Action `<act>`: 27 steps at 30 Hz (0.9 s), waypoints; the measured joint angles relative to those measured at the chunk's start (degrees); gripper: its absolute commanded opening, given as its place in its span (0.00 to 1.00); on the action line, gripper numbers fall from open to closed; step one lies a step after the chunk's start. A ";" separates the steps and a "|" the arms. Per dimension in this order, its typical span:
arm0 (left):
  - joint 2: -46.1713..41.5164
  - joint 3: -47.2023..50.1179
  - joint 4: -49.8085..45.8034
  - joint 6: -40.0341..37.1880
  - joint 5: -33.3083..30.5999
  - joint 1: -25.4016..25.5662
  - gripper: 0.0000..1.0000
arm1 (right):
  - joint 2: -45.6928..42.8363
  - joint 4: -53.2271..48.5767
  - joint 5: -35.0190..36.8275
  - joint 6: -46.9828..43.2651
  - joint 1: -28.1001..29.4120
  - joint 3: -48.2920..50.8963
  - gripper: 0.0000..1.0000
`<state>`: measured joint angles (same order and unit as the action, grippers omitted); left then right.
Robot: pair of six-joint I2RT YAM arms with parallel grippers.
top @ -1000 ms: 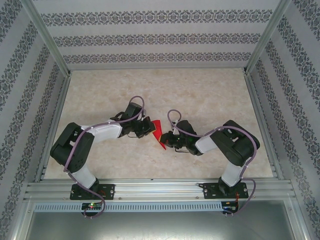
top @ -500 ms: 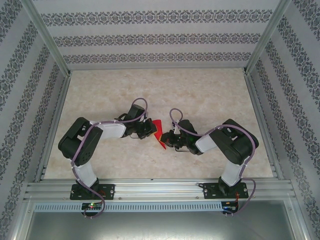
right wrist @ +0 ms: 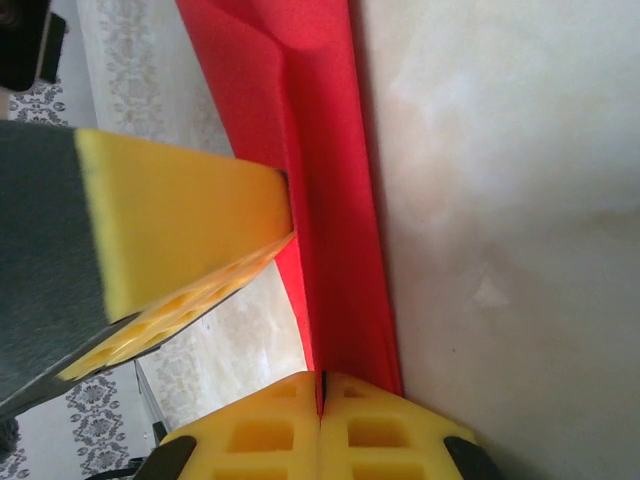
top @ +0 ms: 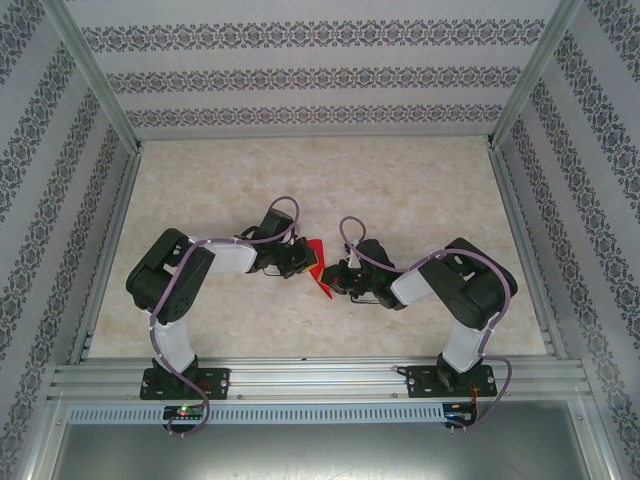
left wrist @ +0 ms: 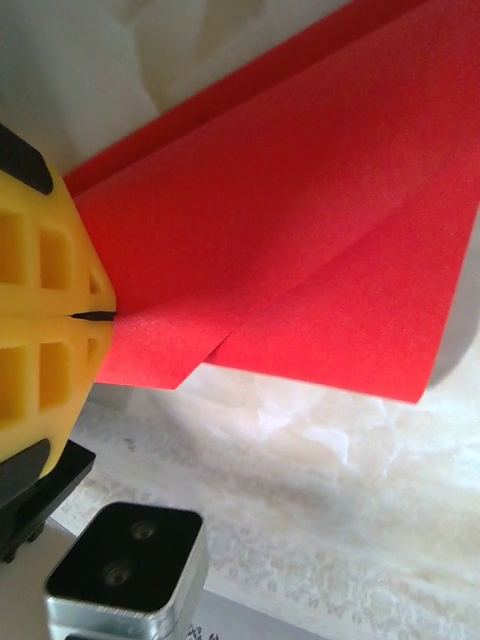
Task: Fold a paper plane with a square sheet of paper (pick it up from the middle)
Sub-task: Fold the wing for the fifth time at the center of the table.
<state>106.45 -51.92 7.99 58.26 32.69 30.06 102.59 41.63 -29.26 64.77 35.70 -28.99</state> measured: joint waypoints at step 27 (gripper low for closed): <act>2.62 -3.61 -4.52 -0.50 1.66 0.00 0.00 | -9.33 -23.45 2.75 -8.22 -0.33 -2.40 0.18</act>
<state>109.08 -55.53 3.46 57.76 34.35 30.06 93.25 18.17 -26.50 56.55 35.38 -31.40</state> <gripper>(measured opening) 0.058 0.173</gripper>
